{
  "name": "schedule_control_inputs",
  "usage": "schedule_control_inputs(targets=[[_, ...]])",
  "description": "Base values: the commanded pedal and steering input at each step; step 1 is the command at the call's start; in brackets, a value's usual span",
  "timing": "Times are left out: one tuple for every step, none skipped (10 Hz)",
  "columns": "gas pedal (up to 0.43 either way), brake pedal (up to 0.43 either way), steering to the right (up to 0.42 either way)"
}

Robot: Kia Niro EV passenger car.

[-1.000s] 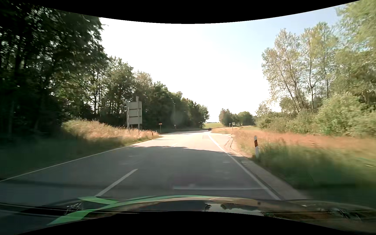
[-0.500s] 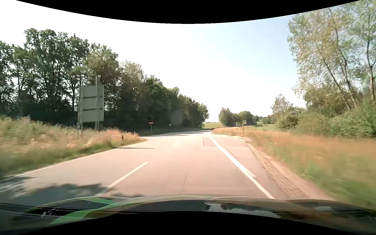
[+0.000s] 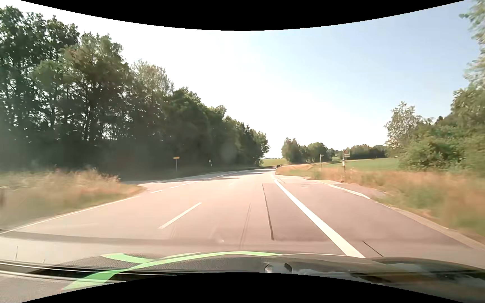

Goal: Follow the waypoints while adhering to traffic rules and regulations

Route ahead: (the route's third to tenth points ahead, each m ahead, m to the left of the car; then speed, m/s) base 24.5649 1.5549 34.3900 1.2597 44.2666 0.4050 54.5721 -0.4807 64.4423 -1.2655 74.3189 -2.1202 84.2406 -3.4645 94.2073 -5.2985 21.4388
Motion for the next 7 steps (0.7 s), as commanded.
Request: schedule_control_inputs(targets=[[0.24,0.0,0.001],[0.24,0.0,0.001],[0.24,0.0,0.001],[0.268,0.0,0.001],[0.28,0.0,0.001],[0.28,0.0,0.001],[0.287,0.0,0.001]])
